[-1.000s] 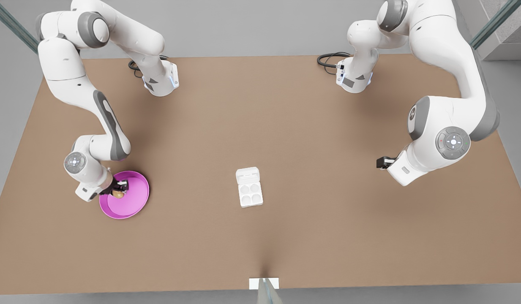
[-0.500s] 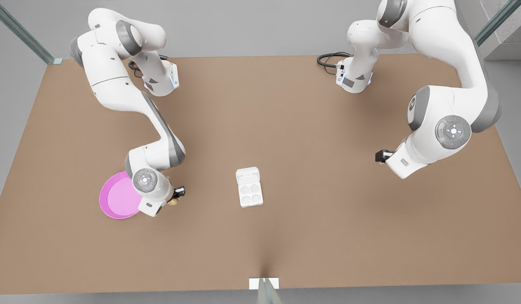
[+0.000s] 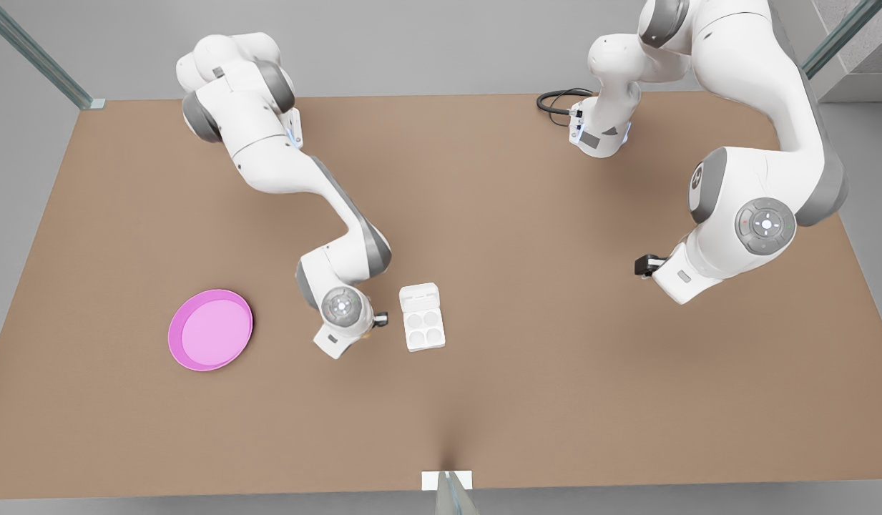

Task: Pack egg into the box and close the box lid

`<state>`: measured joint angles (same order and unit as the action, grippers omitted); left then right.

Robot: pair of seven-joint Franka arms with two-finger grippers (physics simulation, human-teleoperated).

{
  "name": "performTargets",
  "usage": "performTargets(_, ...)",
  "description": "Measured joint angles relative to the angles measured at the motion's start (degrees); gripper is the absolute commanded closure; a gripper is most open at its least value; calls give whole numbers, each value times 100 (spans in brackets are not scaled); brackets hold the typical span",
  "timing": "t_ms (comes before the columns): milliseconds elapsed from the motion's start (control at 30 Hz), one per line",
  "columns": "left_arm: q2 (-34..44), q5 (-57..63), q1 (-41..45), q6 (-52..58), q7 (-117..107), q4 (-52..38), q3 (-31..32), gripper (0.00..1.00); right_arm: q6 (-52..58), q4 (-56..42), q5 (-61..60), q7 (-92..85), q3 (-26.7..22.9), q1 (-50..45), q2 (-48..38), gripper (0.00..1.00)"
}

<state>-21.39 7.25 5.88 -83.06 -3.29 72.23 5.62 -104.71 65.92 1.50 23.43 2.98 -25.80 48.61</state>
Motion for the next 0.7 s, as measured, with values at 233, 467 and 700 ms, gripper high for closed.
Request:
performTargets(233, 7, 0, -4, 2, -9, -3, -5, 0, 265, -466, -418, 718, -68, -226, 249, 52)
performTargets(467, 4, 8, -6, 0, -15, -5, -10, 0, 322, -772, -547, 1299, -154, -419, 390, 52)
performTargets(700, 19, 32, -2, 5, -21, -1, -9, 0, 325, -1127, -668, 1753, -260, -657, 692, 52)
